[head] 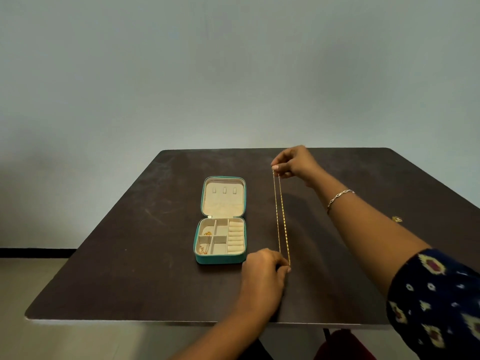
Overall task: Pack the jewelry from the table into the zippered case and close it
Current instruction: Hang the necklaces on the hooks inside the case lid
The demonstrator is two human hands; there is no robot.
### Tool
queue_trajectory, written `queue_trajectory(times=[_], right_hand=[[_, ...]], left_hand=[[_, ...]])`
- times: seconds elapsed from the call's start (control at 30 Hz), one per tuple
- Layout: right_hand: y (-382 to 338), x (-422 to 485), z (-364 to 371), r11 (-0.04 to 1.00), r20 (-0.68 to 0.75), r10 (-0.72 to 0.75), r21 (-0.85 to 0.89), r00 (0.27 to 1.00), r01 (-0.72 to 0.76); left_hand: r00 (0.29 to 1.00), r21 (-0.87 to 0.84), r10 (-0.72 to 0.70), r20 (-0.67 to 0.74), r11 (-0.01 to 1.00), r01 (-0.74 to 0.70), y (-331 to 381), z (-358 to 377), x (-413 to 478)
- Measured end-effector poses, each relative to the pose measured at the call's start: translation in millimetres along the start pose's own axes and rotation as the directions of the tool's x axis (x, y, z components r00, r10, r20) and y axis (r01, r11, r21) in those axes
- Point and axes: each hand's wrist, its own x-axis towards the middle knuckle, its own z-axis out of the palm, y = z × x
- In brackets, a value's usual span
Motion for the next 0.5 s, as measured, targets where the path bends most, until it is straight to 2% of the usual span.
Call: queue_trajectory(times=[0.1,0.3,0.37,0.5], right_hand=[[20,5,19,0.997,0.020,0.029,-0.073,0.999,-0.027],[43,15,39,0.983,0.027,0.068,-0.174,0.997,-0.062],[50,19,42,0.978,0.017,0.067,-0.199,0.998,-0.062],[62,25,43,0.973,-0.050,0.072,-0.215,0.996,-0.081]], left_hand=[[0.996,0.185,-0.017,0.091,0.983,0.000,-6,6,0],[0.991,0.295,0.057,0.123,0.951,-0.092,-14,10,5],[0.989,0.311,0.116,0.095,0.940,-0.141,-20,13,4],[0.966,0.341,0.248,-0.067,0.916,-0.212,-33,19,7]])
